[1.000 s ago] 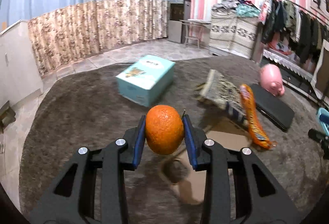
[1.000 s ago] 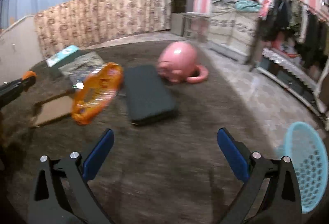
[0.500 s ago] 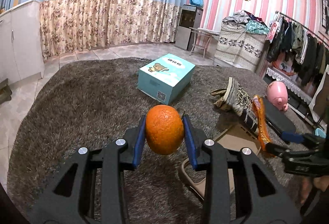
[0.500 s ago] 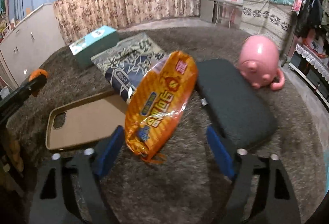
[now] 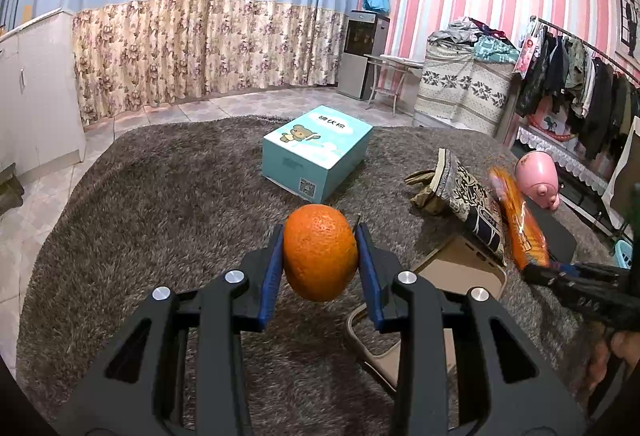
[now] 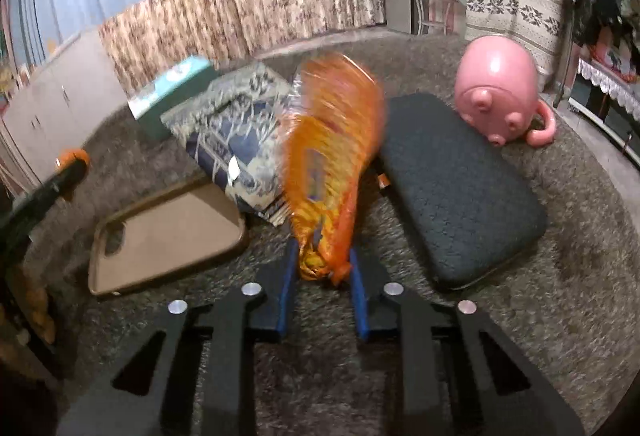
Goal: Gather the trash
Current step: 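Carry the tangerine and orange snack bag over the blue basket with both tools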
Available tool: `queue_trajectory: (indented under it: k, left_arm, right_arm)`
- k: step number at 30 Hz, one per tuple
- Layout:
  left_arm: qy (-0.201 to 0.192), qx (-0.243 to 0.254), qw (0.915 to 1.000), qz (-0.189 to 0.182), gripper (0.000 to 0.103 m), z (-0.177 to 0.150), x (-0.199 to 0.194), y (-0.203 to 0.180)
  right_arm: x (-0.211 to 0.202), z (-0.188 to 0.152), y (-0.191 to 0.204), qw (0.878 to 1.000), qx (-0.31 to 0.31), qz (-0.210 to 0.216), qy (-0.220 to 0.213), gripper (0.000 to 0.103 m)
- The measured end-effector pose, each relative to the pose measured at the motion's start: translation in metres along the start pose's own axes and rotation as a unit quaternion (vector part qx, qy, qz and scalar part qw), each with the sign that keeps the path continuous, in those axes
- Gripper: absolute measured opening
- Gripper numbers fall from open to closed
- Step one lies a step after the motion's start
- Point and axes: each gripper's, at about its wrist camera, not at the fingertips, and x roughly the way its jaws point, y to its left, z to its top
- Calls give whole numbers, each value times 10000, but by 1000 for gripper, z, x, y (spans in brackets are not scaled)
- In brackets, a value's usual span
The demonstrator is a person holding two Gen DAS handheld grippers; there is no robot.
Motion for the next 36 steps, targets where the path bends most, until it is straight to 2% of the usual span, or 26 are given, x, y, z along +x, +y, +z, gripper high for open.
queue_trajectory:
  k: [10,15,20,25,26,30,32,36]
  left_arm:
    - [36,225,9997,115,34,4,-3,-13]
    - [60,251,9996,-116,34,10,-13,-40]
    - [-80,460,9981,-414,34,16,-25,-94]
    - [-193,623,9951,-747,34,25,-33,-154]
    - [-217,657,9937,-880,34,27,-36,-170]
    - [-286,937,9871,-1264,34,29,-44,-227]
    - [-275,1086,9826,-1481,34,26,-46,-257]
    - [-215,1380,9730,-1836,34,13,-49,-314]
  right_arm:
    - [-68,3,-40,9984,64,-91,-562,16]
    - [-113,-2,-87,9949,296,-412,-875,16]
    - [-150,-9,-141,9877,793,-723,-1135,16]
    - [-186,-29,-192,9730,1233,-1450,-1308,16]
    - [-194,-34,-205,9675,1305,-1724,-1314,16]
    - [-219,-48,-247,9490,1637,-2340,-1333,16]
    - [-232,-59,-272,9397,1850,-2559,-1315,16]
    - [-247,-81,-312,9277,2208,-2715,-1298,16]
